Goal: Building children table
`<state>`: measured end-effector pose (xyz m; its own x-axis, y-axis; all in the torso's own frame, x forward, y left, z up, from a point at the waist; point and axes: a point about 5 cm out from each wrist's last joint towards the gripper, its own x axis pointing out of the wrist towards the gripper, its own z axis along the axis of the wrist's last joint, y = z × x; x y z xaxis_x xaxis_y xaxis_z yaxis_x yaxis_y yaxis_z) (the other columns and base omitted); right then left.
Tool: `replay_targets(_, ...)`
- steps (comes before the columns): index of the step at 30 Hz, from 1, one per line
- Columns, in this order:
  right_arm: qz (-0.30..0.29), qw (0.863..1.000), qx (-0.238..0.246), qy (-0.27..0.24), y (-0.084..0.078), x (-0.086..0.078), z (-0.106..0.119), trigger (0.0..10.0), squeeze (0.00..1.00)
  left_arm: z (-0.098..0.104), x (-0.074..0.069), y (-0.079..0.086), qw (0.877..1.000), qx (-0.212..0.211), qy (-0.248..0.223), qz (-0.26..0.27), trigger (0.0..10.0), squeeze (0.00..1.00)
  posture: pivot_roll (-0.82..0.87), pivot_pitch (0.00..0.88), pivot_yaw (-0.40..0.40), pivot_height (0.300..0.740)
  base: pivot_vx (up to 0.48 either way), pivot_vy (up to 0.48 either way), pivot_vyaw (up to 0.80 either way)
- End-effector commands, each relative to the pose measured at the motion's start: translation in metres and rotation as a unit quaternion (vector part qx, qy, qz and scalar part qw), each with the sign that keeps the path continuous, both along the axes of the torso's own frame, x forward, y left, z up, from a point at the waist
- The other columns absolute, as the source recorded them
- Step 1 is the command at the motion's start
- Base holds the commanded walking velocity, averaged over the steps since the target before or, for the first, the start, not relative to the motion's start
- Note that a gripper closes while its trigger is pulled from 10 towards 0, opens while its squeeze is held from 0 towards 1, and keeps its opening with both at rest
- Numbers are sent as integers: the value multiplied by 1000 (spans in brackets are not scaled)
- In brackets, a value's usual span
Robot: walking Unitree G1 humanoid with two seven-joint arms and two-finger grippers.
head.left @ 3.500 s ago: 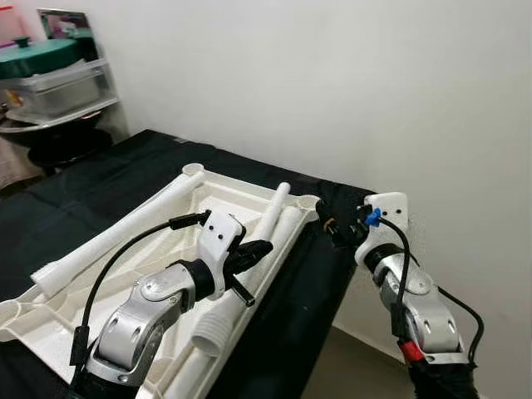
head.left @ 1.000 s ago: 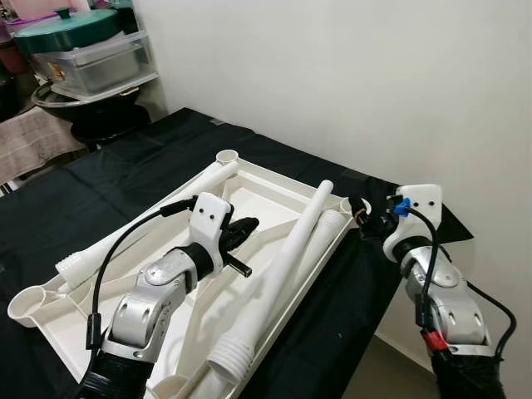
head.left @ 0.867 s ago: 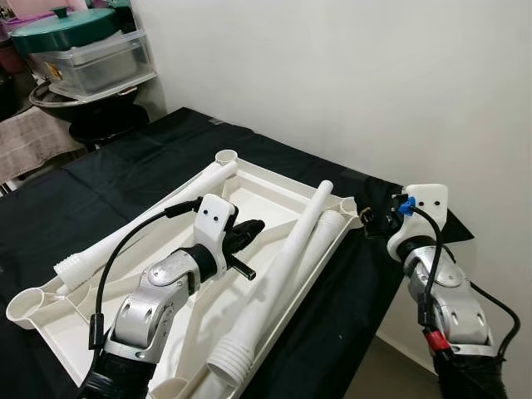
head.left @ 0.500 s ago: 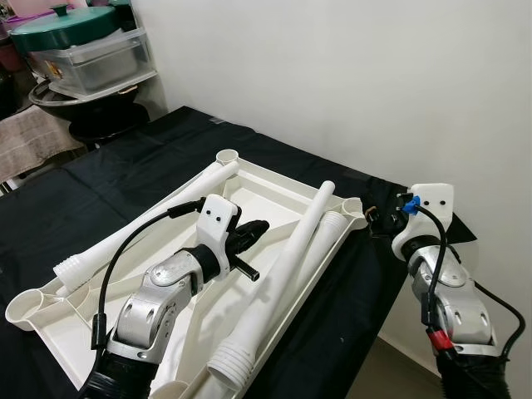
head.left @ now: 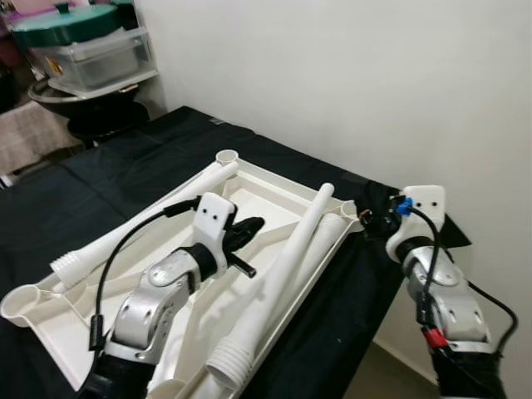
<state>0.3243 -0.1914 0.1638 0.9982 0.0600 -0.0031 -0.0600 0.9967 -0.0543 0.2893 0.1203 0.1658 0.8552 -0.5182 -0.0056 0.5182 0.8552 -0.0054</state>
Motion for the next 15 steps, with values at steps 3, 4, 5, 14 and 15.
replay_targets(3,47,999,-5,-1,23,9,1,10000,0,-2,-6,16,999,12,-5,45,10000,0,-3,0,-117,740,0,0,0)
replay_targets(4,56,998,-5,-3,27,12,2,10000,0,-3,-9,19,999,13,-4,51,10000,0,1,0,-120,740,0,0,0)
replay_targets(5,56,998,-5,-3,27,12,2,10000,0,-3,-9,19,999,13,-4,51,10000,0,1,0,-120,740,0,0,0)
replay_targets(14,50,999,-1,-5,24,11,2,10000,0,-2,-8,18,998,15,-4,53,10000,0,-16,0,-102,740,0,0,0)
replay_targets(15,50,999,-1,-5,24,11,2,10000,0,-2,-8,18,998,15,-4,53,10000,0,-16,0,-102,740,0,0,0)
